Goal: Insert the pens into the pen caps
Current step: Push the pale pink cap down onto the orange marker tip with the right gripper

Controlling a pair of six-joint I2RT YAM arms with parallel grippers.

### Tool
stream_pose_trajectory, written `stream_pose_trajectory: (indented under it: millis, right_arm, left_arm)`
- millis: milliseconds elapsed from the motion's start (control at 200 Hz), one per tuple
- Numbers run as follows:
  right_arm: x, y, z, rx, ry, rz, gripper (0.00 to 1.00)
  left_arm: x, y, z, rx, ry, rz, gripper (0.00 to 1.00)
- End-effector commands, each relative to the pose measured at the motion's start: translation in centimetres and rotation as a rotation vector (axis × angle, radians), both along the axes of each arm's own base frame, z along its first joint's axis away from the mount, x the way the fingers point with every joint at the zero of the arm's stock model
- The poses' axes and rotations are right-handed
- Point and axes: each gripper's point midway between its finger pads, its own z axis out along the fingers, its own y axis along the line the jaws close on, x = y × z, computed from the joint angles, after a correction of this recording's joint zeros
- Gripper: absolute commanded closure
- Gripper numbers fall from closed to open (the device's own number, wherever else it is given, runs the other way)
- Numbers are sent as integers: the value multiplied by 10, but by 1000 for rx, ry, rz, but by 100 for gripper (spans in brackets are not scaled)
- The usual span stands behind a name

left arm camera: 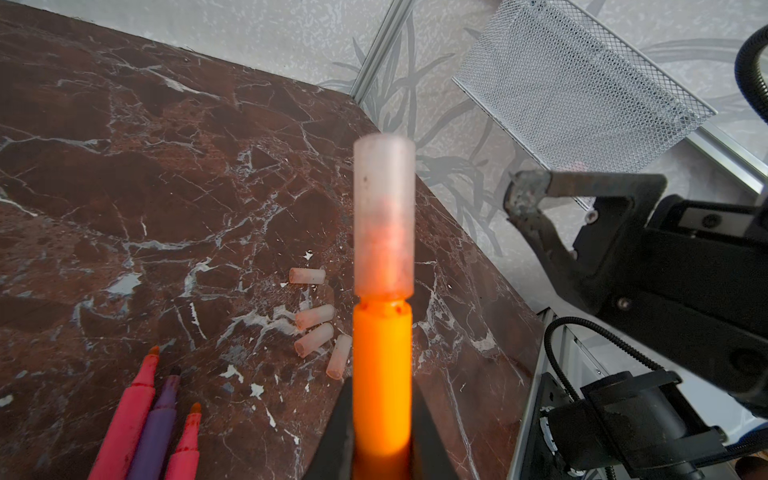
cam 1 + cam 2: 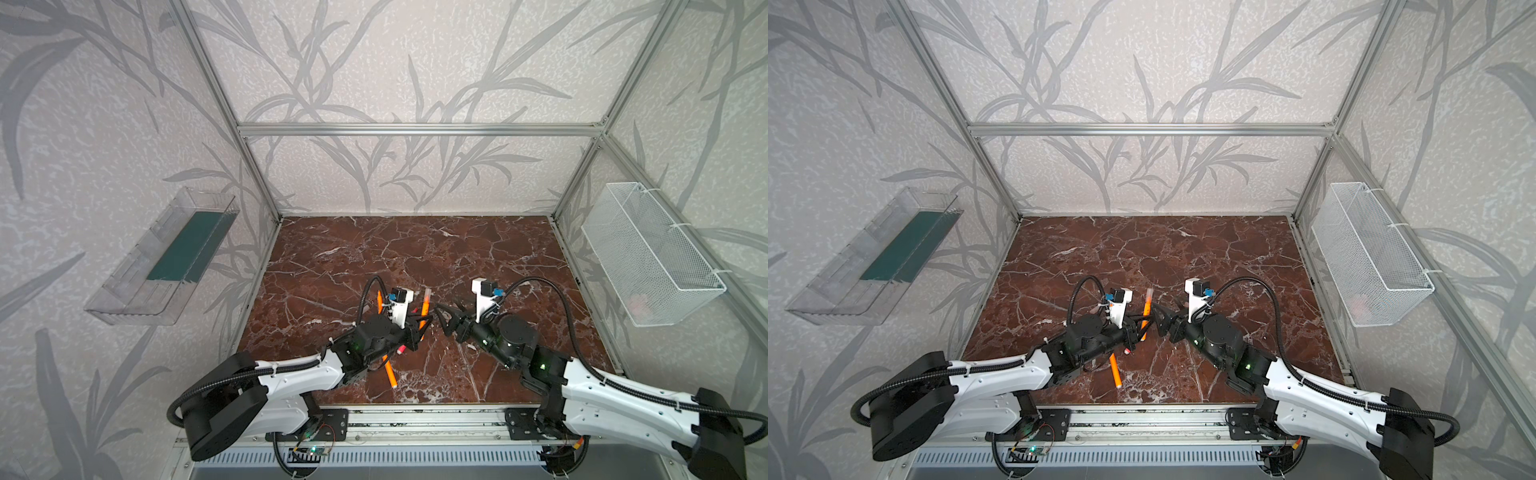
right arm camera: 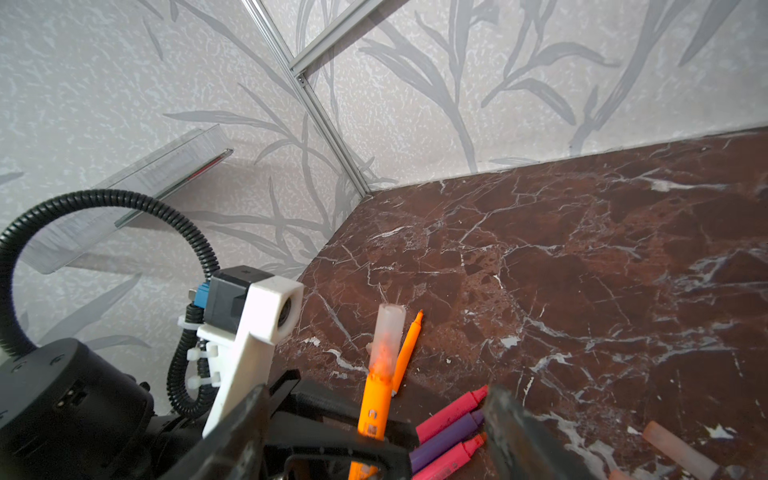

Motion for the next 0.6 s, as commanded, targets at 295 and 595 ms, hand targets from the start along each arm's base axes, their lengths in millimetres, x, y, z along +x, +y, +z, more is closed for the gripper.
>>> stream_pose_trajectory:
  millis: [295, 595]
  right_arm:
    - [31, 20, 6, -66, 84, -16, 25]
    - [48, 32, 0, -32, 142, 33, 47]
  left_arm:
    - [-9, -8, 18, -45, -64, -74, 100]
    - [-10, -8, 18, -39, -70, -83, 100]
